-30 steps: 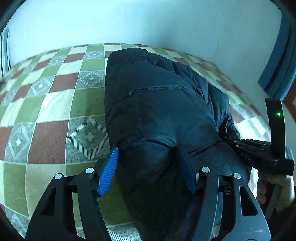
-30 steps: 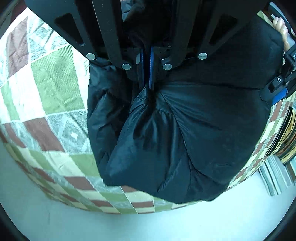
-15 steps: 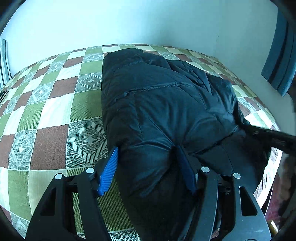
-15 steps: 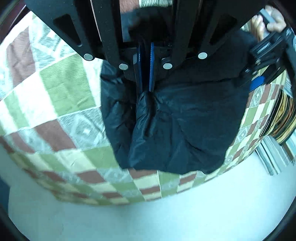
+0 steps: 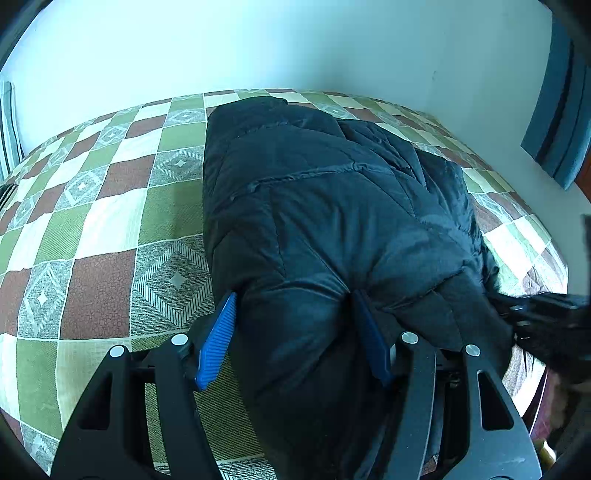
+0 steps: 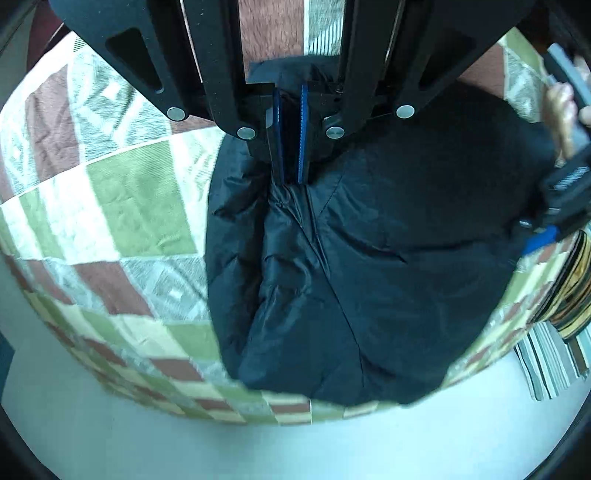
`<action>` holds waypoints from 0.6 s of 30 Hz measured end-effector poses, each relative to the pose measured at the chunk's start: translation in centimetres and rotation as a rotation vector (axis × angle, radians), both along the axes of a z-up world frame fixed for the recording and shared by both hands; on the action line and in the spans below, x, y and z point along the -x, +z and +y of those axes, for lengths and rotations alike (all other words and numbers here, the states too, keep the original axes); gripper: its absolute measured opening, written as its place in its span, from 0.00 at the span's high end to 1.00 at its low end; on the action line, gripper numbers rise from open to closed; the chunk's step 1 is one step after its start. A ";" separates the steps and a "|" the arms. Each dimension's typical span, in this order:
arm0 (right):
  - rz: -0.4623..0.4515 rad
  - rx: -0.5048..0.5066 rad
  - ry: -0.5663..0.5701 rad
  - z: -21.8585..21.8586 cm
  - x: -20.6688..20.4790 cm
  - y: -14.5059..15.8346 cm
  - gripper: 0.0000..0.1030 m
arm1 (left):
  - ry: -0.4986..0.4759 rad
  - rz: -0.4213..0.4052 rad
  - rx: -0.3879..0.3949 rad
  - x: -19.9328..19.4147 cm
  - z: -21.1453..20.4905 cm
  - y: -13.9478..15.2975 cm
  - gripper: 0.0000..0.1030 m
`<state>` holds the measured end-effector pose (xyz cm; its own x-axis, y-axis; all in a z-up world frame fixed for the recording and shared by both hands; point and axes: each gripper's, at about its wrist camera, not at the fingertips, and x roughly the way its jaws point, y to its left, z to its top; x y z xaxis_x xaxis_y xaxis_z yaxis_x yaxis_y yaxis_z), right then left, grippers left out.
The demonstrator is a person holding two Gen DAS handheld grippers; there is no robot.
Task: Fold large clothes
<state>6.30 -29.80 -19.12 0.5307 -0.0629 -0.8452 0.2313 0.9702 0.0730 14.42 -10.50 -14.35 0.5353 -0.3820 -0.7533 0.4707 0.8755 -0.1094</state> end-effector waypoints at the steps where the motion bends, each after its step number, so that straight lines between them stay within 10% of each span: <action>1: -0.001 0.006 -0.004 0.0 -0.3 -0.4 0.92 | 0.000 -0.004 -0.005 0.1 -0.1 0.1 0.39; 8: -0.012 -0.004 -0.014 -0.2 -0.3 -0.8 0.92 | 0.044 -0.025 0.027 1.9 1.0 3.2 0.51; 18: -0.044 -0.048 -0.035 -0.7 -0.2 -1.6 0.92 | 0.055 0.034 -0.068 0.7 -0.6 -0.7 0.49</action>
